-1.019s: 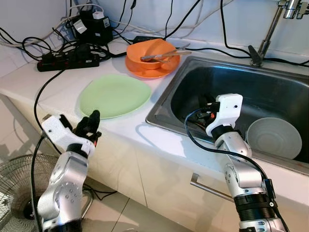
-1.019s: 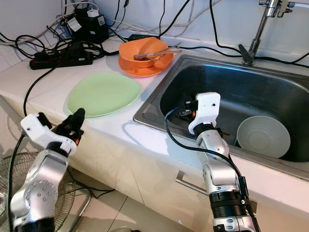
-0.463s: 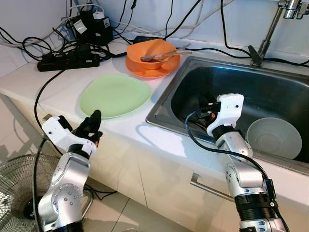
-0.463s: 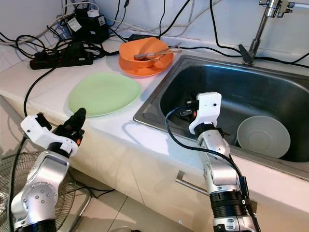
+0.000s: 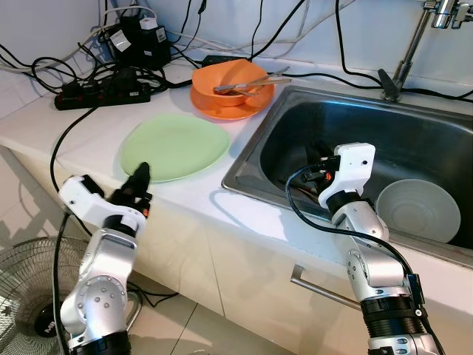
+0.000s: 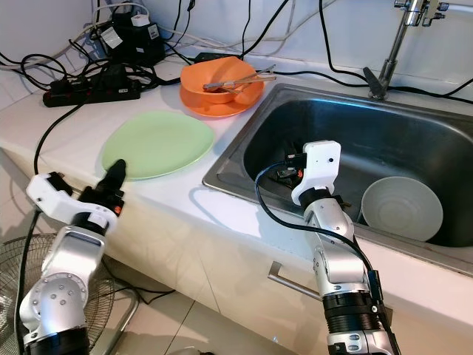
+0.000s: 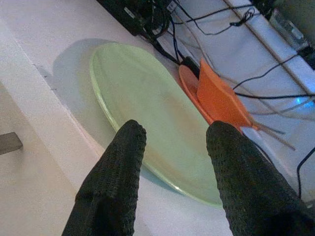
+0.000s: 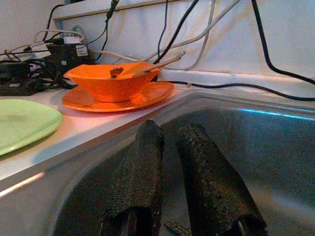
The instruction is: Kitchen organization
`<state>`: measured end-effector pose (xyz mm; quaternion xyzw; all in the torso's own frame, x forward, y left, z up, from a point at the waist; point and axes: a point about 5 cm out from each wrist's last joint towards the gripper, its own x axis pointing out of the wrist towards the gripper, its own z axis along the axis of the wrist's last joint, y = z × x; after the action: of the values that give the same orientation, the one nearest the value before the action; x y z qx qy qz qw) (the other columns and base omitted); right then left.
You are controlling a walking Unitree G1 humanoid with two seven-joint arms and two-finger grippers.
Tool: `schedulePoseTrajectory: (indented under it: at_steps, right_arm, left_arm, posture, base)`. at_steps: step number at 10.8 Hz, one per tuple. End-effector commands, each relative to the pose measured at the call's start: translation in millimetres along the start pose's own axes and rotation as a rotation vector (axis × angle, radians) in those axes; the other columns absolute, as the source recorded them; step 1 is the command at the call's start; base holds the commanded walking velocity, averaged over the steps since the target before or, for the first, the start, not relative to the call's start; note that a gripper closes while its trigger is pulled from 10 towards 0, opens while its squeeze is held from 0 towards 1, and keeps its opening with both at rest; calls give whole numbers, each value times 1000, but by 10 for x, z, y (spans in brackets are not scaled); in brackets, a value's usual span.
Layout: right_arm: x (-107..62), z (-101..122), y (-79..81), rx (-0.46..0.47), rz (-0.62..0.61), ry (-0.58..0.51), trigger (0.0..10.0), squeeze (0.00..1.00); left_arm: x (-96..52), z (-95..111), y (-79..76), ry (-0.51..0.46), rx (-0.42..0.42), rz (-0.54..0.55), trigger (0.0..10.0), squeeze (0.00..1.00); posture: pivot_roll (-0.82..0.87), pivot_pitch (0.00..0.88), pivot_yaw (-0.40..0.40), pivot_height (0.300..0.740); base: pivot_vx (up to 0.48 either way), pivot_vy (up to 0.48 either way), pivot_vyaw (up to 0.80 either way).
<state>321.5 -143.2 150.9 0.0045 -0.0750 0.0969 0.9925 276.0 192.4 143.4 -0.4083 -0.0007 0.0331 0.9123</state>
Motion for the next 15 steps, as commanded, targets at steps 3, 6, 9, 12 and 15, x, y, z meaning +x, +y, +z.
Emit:
schedulePoseTrajectory:
  at_steps: [3, 6, 9, 12, 15]
  right_arm:
    - [33, 37, 19, -6, 18, -7, 10000, 0]
    - [27, 28, 13, -7, 17, -2, 10000, 0]
    - [40, 35, 9, -7, 17, -2, 10000, 0]
    - [44, 37, 7, -9, 16, -2, 10000, 0]
    - [46, 41, 6, -10, 17, -4, 10000, 0]
  left_arm:
    - [-7, -24, 25, 5, -65, 37, 10000, 0]
    - [-45, -47, 44, 0, -119, 59, 10000, 0]
    - [-27, -99, 29, 20, -154, 65, 10000, 0]
    - [13, -174, -9, 44, -255, 85, 10000, 0]
    - [95, -164, -138, 45, -322, 70, 10000, 0]
  posture:
    - [71, 0, 87, 740]
    - [77, 0, 81, 740]
    - [73, 0, 81, 740]
    - [74, 0, 79, 740]
    - [69, 0, 81, 740]
  base:
    - [0, 0, 0]
    - [0, 0, 0]
    - [0, 0, 0]
    - [0, 0, 0]
    - [0, 0, 0]
